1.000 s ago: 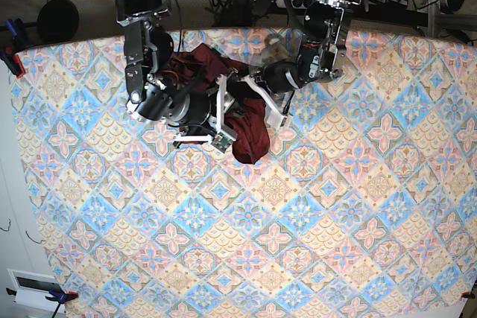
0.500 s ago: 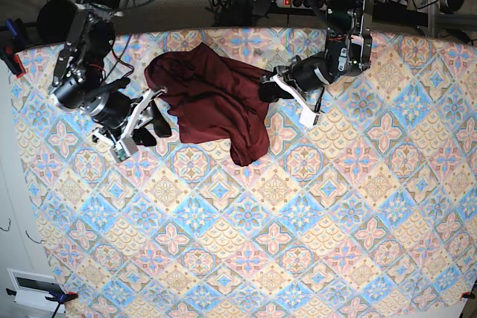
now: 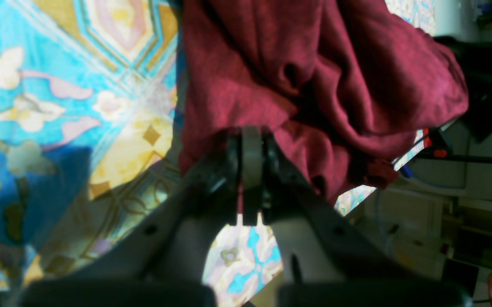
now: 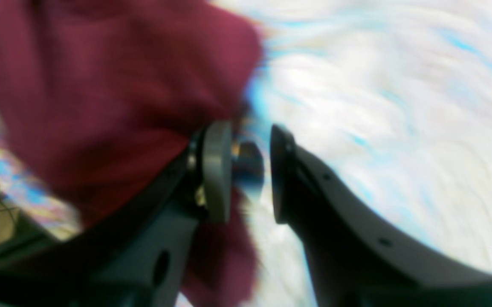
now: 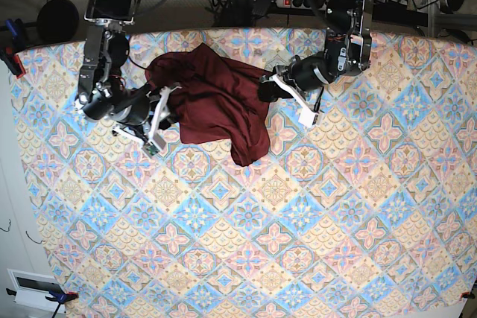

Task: Layout the t-shirt on the table in an organized manner, then fold the t-shirt properly
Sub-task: 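Pull and flatten the bundled shirt with both grippers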

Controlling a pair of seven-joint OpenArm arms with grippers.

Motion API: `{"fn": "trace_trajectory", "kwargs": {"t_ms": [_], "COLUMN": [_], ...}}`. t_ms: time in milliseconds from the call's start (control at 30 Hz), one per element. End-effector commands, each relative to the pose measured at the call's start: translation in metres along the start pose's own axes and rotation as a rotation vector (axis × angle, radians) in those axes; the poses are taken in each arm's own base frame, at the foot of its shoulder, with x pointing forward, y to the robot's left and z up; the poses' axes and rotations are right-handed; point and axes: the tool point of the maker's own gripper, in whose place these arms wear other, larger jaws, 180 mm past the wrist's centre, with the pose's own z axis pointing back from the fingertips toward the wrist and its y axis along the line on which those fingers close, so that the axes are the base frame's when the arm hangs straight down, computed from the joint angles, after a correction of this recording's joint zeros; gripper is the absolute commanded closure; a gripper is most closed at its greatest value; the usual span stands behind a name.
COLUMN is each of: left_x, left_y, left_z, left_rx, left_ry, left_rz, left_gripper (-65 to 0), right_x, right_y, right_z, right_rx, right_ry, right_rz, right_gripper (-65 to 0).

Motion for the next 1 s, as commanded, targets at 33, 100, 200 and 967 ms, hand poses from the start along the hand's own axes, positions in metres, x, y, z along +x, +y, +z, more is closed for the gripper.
{"fn": "trace_trajectory", "kwargs": {"t_ms": [33, 100, 200, 967], "left_x": [0.012, 0.012, 0.02, 0.05], "left_y": [-0.007, -0.007, 0.003, 0.012], "left_z": [0.002, 0.003, 0.009, 0.033], "left_rx": [-0.024, -0.023, 0.0, 0.037], "left_ry": [-0.037, -0.04, -0.065, -0.166], "left_rz": [-0.016, -0.015, 0.002, -0.017], "left_gripper": [0.0, 0.0, 0.0, 0.0], "right_x": [0.021, 0.031, 0.044, 0.03], "right_y": [0.011, 0.023, 0.038, 0.132], "right_z": [0.001, 0.003, 0.007, -0.017], "right_rx": [0.023, 0.033, 0.048, 0.27], "right_ry": [-0.047, -0.063, -0.089, 0.001], "right_rz": [0.064, 0.115, 0.18, 0.452], "right_gripper": [-14.8, -14.8, -14.8, -14.9]}}
